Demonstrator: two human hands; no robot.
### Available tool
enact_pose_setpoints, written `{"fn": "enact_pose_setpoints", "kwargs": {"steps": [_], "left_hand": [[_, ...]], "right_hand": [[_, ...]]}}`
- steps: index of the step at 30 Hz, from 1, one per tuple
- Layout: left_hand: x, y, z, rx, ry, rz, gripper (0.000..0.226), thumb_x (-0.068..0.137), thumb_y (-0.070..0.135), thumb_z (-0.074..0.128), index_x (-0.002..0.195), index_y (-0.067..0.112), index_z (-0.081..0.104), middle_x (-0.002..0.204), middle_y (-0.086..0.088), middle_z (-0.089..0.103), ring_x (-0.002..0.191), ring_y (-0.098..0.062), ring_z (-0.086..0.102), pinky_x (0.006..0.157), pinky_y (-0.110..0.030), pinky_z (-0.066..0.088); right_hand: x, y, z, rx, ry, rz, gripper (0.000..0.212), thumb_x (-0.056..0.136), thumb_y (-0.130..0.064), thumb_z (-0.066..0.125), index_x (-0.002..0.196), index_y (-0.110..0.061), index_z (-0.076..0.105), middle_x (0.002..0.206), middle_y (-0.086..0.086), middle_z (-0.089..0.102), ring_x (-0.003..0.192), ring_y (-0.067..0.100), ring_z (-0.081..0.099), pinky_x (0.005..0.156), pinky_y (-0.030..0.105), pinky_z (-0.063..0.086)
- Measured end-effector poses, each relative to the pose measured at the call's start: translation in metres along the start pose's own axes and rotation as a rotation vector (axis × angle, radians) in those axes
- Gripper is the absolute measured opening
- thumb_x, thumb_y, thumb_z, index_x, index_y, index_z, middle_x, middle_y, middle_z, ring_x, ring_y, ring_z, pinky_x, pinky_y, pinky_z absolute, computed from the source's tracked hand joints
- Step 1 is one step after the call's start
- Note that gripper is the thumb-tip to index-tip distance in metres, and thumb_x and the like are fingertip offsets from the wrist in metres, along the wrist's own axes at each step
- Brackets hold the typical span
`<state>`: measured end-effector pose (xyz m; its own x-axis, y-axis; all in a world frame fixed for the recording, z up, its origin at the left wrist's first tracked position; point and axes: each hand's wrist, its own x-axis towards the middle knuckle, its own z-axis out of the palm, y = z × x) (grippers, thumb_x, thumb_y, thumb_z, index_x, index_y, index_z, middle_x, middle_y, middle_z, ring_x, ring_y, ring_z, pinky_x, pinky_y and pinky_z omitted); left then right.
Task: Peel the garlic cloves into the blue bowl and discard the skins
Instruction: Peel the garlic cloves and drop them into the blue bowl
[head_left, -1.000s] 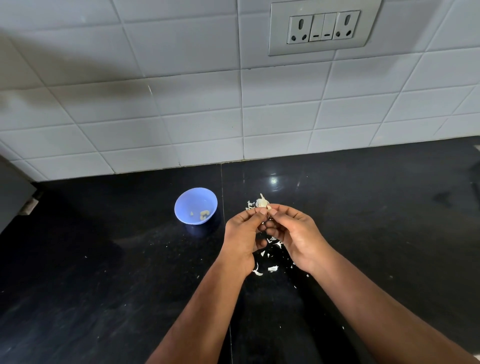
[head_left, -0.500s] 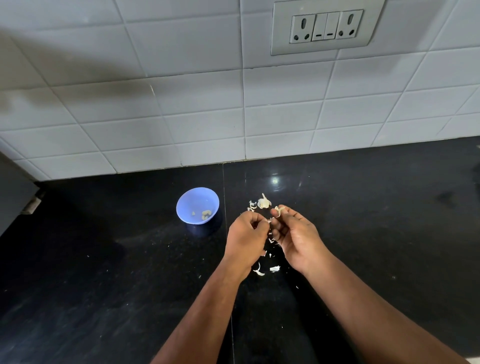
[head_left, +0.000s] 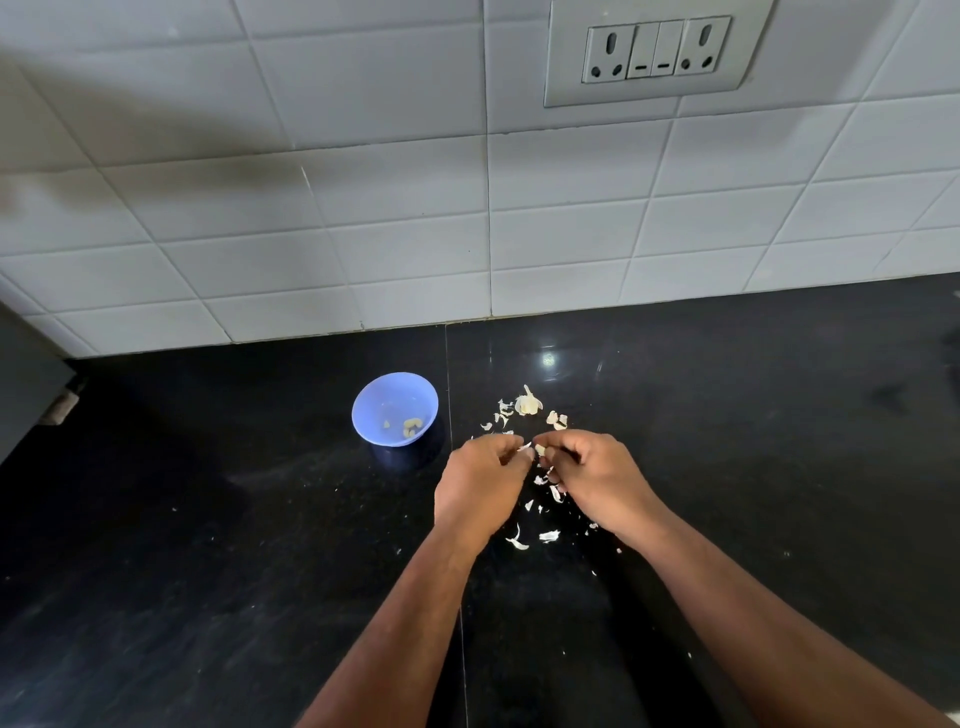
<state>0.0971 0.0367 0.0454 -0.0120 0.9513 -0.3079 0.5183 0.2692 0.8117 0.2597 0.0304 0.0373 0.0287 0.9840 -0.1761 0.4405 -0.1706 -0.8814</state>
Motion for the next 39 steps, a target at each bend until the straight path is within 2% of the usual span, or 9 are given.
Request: {"fn": "enact_pose_setpoints", "kwargs": {"steps": [2, 6, 10, 21, 24, 28, 31, 36, 39], "left_hand": [[0.001, 0.002, 0.003, -0.058, 0.032, 0.036, 0.006, 0.093, 0.048, 0.074, 0.09, 0.042, 0.074, 0.084, 0.026, 0.075, 0.08, 0.0, 0.072, 0.076, -0.045, 0.066], [0.002, 0.006, 0.007, -0.101, 0.095, 0.032, 0.014, 0.096, 0.041, 0.074, 0.084, 0.033, 0.075, 0.074, 0.017, 0.074, 0.074, -0.01, 0.072, 0.07, -0.047, 0.065], [0.001, 0.009, 0.01, -0.343, 0.057, -0.053, 0.02, 0.102, 0.029, 0.069, 0.087, 0.02, 0.077, 0.081, 0.003, 0.078, 0.077, -0.012, 0.072, 0.059, -0.034, 0.062], [0.005, 0.016, 0.015, -0.778, -0.023, -0.252, 0.019, 0.104, 0.028, 0.068, 0.099, 0.01, 0.073, 0.08, -0.002, 0.073, 0.069, -0.011, 0.066, 0.054, -0.029, 0.055], [0.007, 0.015, 0.016, -0.759, 0.007, -0.253, 0.021, 0.105, 0.031, 0.066, 0.104, 0.011, 0.073, 0.086, -0.002, 0.071, 0.071, -0.011, 0.065, 0.054, -0.03, 0.055], [0.006, 0.012, 0.016, -0.683, 0.024, -0.253, 0.028, 0.105, 0.039, 0.064, 0.102, 0.012, 0.07, 0.087, -0.003, 0.064, 0.074, -0.014, 0.063, 0.054, -0.034, 0.057], [0.003, 0.007, 0.015, -0.444, 0.002, -0.162, 0.015, 0.102, 0.036, 0.068, 0.107, 0.022, 0.069, 0.105, 0.001, 0.071, 0.09, -0.012, 0.067, 0.073, -0.043, 0.067], [-0.003, 0.01, 0.015, -0.224, 0.046, 0.12, 0.033, 0.095, 0.027, 0.077, 0.125, 0.037, 0.067, 0.122, 0.02, 0.058, 0.113, 0.006, 0.059, 0.088, -0.013, 0.045], [-0.003, 0.011, 0.016, -0.1, 0.102, 0.245, 0.02, 0.095, 0.029, 0.077, 0.11, 0.04, 0.071, 0.116, 0.021, 0.063, 0.111, 0.006, 0.062, 0.091, -0.019, 0.051]], "right_hand": [[-0.003, -0.005, -0.002, -0.057, -0.014, -0.058, 0.02, 0.104, -0.018, 0.062, 0.105, -0.029, 0.08, 0.08, -0.011, 0.074, 0.067, 0.0, 0.067, 0.06, 0.016, 0.049], [-0.005, -0.008, -0.002, -0.024, 0.006, -0.073, 0.02, 0.102, -0.015, 0.062, 0.1, -0.031, 0.075, 0.082, -0.009, 0.075, 0.071, 0.023, 0.071, 0.066, 0.042, 0.059], [-0.005, -0.009, -0.004, 0.041, 0.006, -0.09, 0.034, 0.101, -0.009, 0.057, 0.117, -0.037, 0.063, 0.087, -0.004, 0.074, 0.077, 0.023, 0.073, 0.079, 0.048, 0.061], [-0.007, -0.014, -0.001, 0.115, -0.004, -0.161, 0.035, 0.103, -0.009, 0.06, 0.123, -0.034, 0.073, 0.089, -0.017, 0.073, 0.085, 0.007, 0.071, 0.079, 0.02, 0.056], [-0.004, -0.015, 0.002, 0.117, 0.102, -0.15, 0.026, 0.1, -0.01, 0.065, 0.111, -0.03, 0.078, 0.095, -0.016, 0.076, 0.09, 0.0, 0.071, 0.078, 0.013, 0.052], [0.003, -0.017, 0.001, 0.445, 0.163, 0.021, 0.014, 0.099, -0.012, 0.069, 0.105, -0.022, 0.077, 0.096, -0.001, 0.078, 0.086, 0.013, 0.072, 0.08, 0.025, 0.058], [0.003, -0.018, 0.0, 0.596, 0.171, 0.114, 0.011, 0.096, -0.011, 0.073, 0.104, -0.018, 0.077, 0.093, 0.0, 0.075, 0.08, 0.007, 0.065, 0.069, 0.017, 0.052], [-0.001, -0.018, 0.0, 0.622, 0.142, 0.158, 0.012, 0.098, -0.008, 0.071, 0.109, -0.011, 0.074, 0.085, 0.008, 0.063, 0.067, 0.006, 0.06, 0.058, 0.015, 0.049], [-0.004, -0.018, -0.001, 0.623, 0.111, 0.121, 0.019, 0.1, -0.004, 0.066, 0.114, -0.015, 0.073, 0.077, 0.002, 0.067, 0.067, 0.008, 0.063, 0.057, 0.018, 0.05]]}}
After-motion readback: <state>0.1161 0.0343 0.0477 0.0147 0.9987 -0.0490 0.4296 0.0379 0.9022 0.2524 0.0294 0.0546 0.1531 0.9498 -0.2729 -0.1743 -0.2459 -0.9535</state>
